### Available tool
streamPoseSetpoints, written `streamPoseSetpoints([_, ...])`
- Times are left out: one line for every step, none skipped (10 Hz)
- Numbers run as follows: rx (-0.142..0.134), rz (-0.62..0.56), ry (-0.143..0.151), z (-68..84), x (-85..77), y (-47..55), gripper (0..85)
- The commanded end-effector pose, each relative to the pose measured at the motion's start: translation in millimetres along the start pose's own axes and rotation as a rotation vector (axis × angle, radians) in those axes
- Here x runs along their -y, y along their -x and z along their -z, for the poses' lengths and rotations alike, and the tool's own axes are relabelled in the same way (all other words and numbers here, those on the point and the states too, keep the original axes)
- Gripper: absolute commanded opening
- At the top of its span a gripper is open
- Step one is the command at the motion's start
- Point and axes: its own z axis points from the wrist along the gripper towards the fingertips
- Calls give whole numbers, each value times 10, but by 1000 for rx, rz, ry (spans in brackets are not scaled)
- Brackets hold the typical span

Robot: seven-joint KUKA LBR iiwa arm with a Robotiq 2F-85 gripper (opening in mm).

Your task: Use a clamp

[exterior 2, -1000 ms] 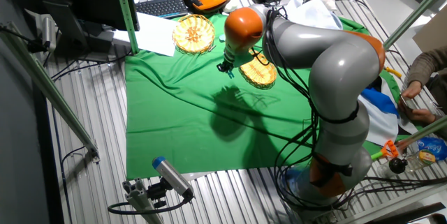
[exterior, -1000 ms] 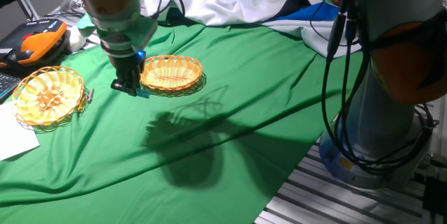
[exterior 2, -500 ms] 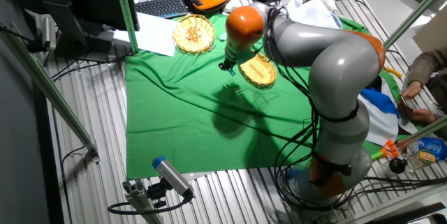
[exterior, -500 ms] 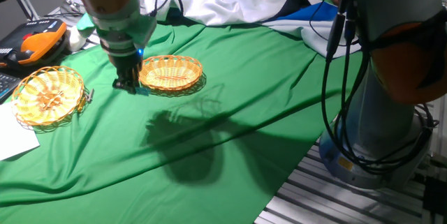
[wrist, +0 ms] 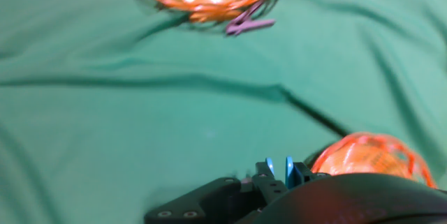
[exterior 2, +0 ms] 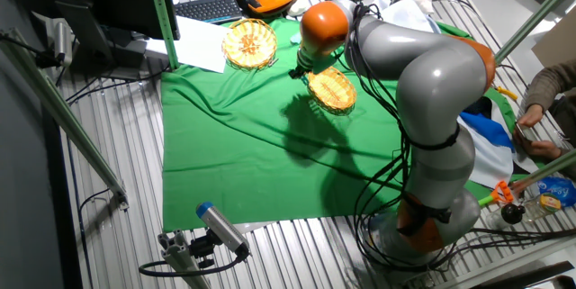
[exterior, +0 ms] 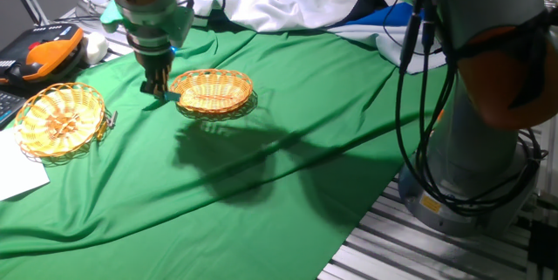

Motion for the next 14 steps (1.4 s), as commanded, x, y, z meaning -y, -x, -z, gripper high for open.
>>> streamPoseSetpoints([20, 5, -2, -65, 46, 66, 0])
streamPoseSetpoints([43, 16, -5, -137, 93, 81, 0])
streamPoseSetpoints([52, 25, -3, -184, 142, 94, 0])
streamPoseSetpoints([62, 34, -4, -214, 180, 103, 0])
streamPoseSetpoints([72, 36, -6, -222, 198, 103, 0])
streamPoseSetpoints([78, 38, -8, -225, 207, 98, 0])
streamPoseSetpoints([85, 38, -10, -236, 213, 93, 0])
streamPoseSetpoints([86, 42, -14, -250, 223, 87, 0])
streamPoseSetpoints([87, 45, -14, -266, 229, 82, 0])
streamPoseSetpoints([88, 47, -16, -294, 236, 72, 0])
streamPoseSetpoints([88, 50, -16, -322, 240, 62, 0])
streamPoseSetpoints([89, 50, -14, -352, 233, 56, 0])
streamPoseSetpoints([90, 50, -12, -380, 226, 48, 0])
streamPoseSetpoints([90, 50, -10, -410, 224, 40, 0])
